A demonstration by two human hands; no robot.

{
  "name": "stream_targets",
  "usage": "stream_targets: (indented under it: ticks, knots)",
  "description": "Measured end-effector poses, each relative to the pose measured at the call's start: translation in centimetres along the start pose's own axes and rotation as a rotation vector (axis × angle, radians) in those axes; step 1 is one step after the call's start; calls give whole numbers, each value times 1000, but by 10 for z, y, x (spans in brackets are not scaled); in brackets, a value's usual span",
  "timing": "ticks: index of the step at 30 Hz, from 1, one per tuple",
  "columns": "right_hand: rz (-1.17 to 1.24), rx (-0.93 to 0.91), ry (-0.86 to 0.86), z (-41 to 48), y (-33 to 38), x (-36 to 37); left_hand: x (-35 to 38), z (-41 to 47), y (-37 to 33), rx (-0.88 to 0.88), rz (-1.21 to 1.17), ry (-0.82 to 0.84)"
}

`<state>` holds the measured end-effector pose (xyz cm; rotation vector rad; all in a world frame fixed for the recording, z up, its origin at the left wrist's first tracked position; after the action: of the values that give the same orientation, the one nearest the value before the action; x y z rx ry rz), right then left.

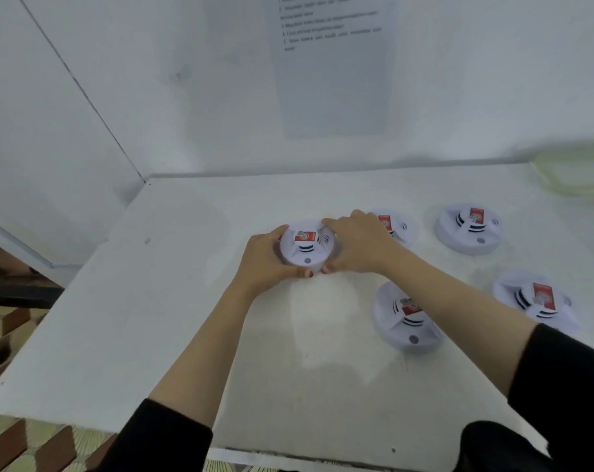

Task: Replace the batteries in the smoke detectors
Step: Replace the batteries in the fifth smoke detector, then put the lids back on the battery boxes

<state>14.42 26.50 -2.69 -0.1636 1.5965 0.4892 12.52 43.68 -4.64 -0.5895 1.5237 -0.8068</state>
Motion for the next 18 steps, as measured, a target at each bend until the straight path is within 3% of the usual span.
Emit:
stream_targets:
  ticks: [7,11,18]
  knots:
    - [279,-38,-107,-53,-18,-22,0,-18,-46,-24,303,-69]
    - [423,-23,-118,-106,-57,-51,18,-25,-84,108,187,-283]
    - [358,203,-262,-177,-192,-106,114,5,-193,332,8,-92]
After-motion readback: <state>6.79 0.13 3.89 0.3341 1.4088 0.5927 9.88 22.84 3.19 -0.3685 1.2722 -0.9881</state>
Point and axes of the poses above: each hand's wrist, its own z-axis towards the middle knuckle, its own x-axis out of the palm, y = z × x, the point moved 3 cm from there along z, towards the middle knuckle, and after that the axes turned 3 degrees about z, right-handed, at the moved point
